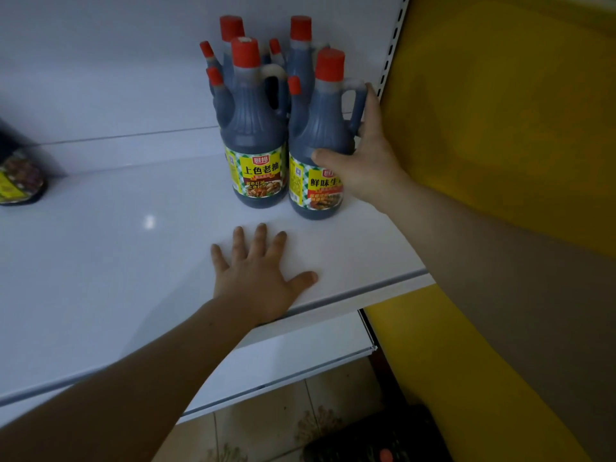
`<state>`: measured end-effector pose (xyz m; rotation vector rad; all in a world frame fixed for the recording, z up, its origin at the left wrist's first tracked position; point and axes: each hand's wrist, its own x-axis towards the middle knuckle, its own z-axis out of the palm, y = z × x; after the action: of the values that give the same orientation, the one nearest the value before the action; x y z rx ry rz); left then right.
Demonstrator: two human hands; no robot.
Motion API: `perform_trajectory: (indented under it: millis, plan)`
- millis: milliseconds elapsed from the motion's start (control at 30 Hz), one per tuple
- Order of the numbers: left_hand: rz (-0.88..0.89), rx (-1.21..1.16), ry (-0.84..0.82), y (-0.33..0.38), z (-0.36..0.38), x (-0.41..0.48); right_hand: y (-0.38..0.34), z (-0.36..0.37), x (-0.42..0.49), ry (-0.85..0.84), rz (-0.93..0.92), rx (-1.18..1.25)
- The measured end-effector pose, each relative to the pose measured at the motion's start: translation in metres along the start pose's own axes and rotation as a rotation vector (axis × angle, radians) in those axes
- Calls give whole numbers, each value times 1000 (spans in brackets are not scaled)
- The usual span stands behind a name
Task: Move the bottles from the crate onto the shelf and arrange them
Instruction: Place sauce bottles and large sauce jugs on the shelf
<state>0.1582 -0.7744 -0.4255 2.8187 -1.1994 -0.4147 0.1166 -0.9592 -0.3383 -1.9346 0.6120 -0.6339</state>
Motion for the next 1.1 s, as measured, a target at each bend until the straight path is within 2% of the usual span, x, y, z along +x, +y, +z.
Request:
perform_trajectory:
  millis: [700, 800, 933, 1033, 1100]
  plan:
    - [12, 50, 35, 1, 4, -3, 5, 10, 40, -39, 124, 58]
    - [19, 38, 20, 1, 1, -2, -1, 4, 15, -58, 161, 33]
    - [88, -26, 29, 0, -4, -11, 9, -14, -49, -57, 150, -208]
    - [225, -61, 3, 4, -2, -39, 20, -30, -111, -42, 217, -320]
    - [383, -119, 22, 7, 7, -70, 24, -39, -160, 10, 256, -345]
